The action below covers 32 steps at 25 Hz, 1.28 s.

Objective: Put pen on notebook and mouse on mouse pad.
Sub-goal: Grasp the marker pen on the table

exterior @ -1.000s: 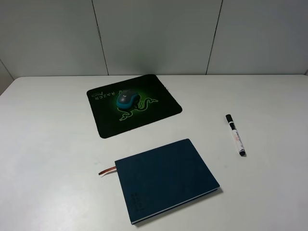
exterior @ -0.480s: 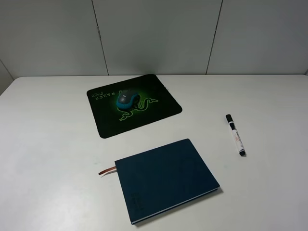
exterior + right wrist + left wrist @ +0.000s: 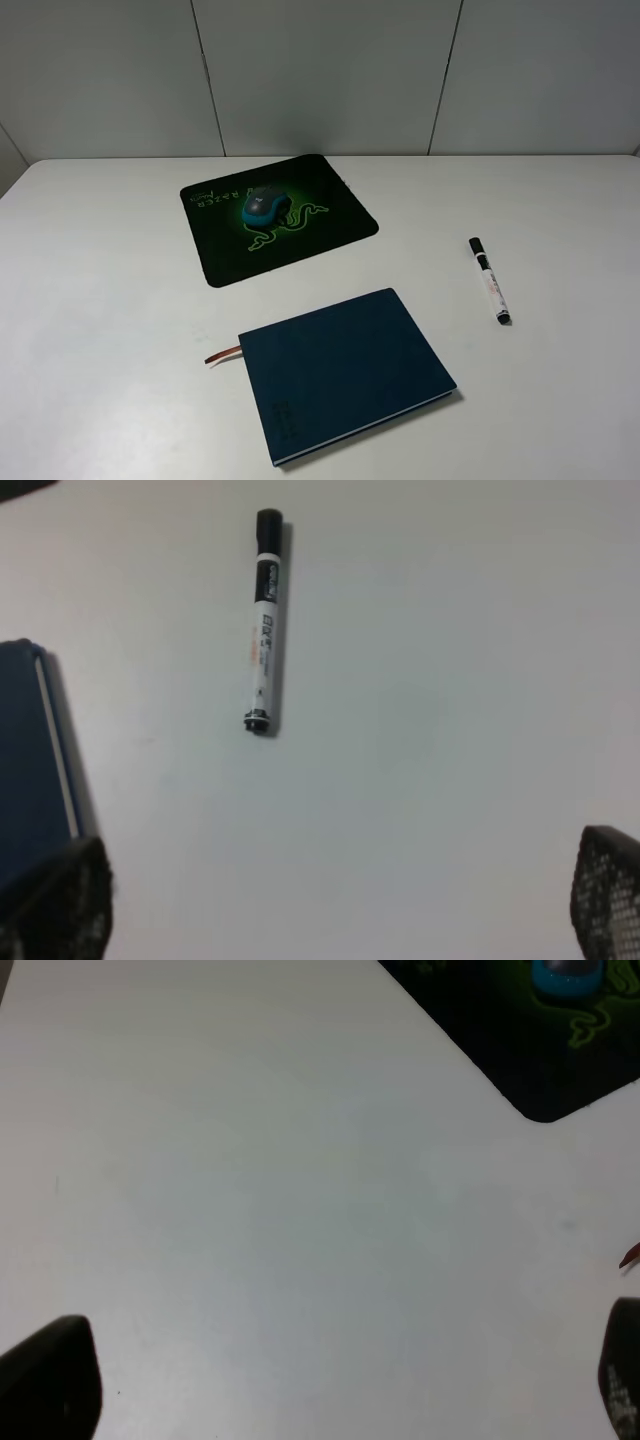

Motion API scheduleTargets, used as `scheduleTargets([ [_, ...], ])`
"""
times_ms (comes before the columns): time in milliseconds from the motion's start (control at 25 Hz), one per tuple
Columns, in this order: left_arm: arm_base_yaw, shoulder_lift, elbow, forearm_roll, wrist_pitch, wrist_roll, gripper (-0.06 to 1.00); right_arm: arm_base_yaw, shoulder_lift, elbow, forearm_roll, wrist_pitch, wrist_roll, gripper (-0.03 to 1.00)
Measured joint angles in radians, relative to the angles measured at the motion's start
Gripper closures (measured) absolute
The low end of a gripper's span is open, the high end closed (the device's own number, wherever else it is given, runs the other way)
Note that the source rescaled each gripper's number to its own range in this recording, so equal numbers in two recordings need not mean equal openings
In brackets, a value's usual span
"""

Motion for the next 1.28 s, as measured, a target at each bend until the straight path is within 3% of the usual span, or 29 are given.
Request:
scheduleTargets([
  [680, 0.000, 0.000, 0.000, 0.000, 0.000, 0.000, -0.05, 0.033, 0.590, -0.215, 0.037, -0.081, 0.000, -0.03],
  [1280, 0.000, 0.000, 0.000, -0.001, 0.000, 0.000, -0.05, 0.033, 0.903, -0.231, 0.073, -0.284, -0.032, -0.03],
])
